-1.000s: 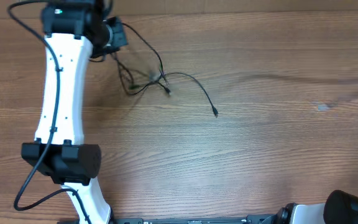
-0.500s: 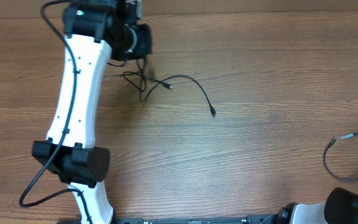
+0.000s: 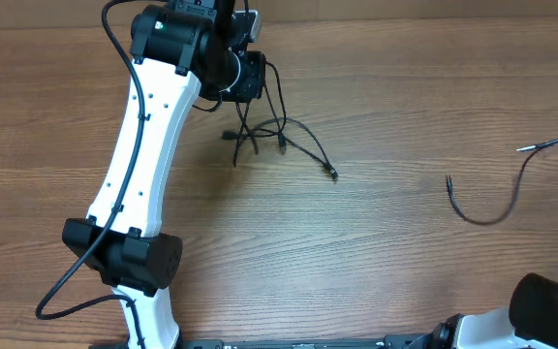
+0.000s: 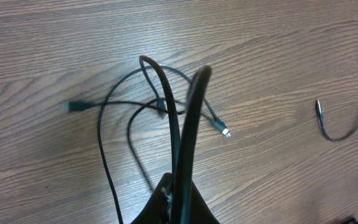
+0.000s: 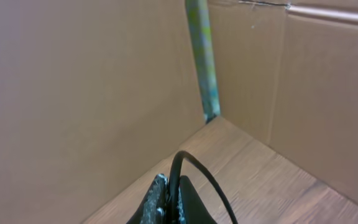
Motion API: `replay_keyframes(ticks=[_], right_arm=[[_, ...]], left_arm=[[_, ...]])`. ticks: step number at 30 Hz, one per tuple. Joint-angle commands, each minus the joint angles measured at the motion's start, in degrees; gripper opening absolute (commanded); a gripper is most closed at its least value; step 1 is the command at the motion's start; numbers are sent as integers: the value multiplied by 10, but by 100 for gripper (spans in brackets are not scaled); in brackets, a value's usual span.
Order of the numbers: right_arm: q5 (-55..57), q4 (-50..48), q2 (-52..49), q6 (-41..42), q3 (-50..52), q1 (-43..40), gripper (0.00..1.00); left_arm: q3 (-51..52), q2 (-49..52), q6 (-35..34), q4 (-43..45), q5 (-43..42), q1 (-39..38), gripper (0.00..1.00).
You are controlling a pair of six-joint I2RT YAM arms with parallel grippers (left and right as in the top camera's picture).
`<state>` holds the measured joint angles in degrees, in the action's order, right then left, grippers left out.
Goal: Untangle cables
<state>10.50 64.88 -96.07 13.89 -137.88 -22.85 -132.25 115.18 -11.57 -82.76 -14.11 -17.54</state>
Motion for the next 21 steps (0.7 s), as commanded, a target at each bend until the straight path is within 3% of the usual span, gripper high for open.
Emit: replay_keyframes(ticks=[1, 10, 21], right_arm=[[25, 22, -13, -9, -5, -1, 4], [25, 112, -72, -9, 8, -1, 4], [90, 122, -78, -9, 8, -1, 4]], left_arm=[[-9, -9, 13, 0, 7, -2, 4], [-9, -9, 13, 0, 7, -2, 4], [-9, -9, 13, 0, 8, -2, 4]])
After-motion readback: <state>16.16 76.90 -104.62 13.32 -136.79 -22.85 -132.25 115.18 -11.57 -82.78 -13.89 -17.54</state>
